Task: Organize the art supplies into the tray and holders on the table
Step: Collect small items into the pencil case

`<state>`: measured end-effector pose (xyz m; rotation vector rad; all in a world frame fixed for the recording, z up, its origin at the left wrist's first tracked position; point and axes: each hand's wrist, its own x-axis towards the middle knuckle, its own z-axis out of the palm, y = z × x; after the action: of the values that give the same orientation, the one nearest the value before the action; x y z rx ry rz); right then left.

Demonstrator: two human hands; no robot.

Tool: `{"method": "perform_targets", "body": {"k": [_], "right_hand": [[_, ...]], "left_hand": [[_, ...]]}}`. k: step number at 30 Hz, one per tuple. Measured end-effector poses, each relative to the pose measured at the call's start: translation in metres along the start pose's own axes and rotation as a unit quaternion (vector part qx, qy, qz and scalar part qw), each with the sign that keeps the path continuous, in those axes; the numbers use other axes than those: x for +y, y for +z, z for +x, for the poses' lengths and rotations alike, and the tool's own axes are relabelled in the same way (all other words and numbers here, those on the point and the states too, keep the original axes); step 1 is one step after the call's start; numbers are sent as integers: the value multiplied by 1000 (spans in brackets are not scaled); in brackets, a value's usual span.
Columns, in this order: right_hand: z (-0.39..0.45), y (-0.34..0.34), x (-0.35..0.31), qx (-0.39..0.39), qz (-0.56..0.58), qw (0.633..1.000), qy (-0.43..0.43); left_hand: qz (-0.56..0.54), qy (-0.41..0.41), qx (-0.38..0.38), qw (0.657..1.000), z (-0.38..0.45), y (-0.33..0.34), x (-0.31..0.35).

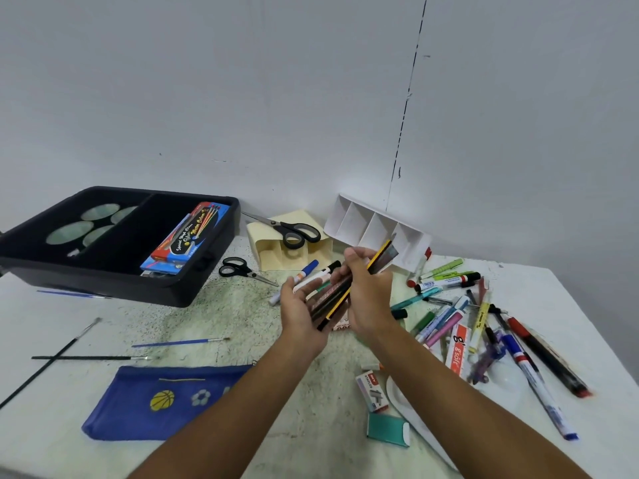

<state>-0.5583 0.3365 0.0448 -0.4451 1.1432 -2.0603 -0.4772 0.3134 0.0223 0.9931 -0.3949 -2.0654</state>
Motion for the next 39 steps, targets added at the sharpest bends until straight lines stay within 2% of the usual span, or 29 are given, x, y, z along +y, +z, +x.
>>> {"method": "perform_targets", "body": {"k": [2,4,6,8,10,14,16,19,21,24,26,27,29,31,33,35,37,39], "right_hand": [[2,-2,-2,13,36,999,27],[7,-5,-4,22,71,995,61],[13,-10,-5,10,59,993,105],[14,-14,-1,-41,-16,986,158],[12,-16,9,-127,-115,963,209],[-10,4,47,-314,-269,867,278],[-25,18,66,-372,-351,816,269],[-44,39,84,-449,-484,729,182],[-54,52,92,-489,-564,659,91],[-63,63,102,-502,-669,548,-6],[-61,65,103,-498,-692,523,8],[-59,66,103,-499,-681,535,25],[-55,67,98,-491,-628,597,88],[-49,68,90,-483,-575,638,172],[-45,68,80,-470,-527,653,274],[-41,68,70,-451,-488,652,366],[-41,67,65,-435,-453,667,401],[-43,66,63,-427,-429,687,402]], "left_hand": [[45,12,-9,999,-2,-2,0],[141,60,-16,988,-5,-10,7],[294,147,-40,944,-10,-31,24],[489,236,-66,837,-17,-64,50],[646,265,-86,710,-29,-101,78],[832,261,-91,481,-62,-177,123],[871,253,-79,414,-72,-209,133],[907,225,-35,355,-76,-243,137],[909,233,-21,345,-72,-257,139],[888,273,-29,368,-64,-267,145],[868,313,-49,383,-60,-269,148],[857,330,-59,390,-58,-270,148],[841,357,-67,401,-57,-271,149],[824,395,-63,401,-55,-272,148],[810,430,-55,396,-54,-272,147],[802,446,-44,395,-53,-272,147],[801,443,-51,401,-52,-272,149],[801,413,-69,428,-53,-272,153]]}}
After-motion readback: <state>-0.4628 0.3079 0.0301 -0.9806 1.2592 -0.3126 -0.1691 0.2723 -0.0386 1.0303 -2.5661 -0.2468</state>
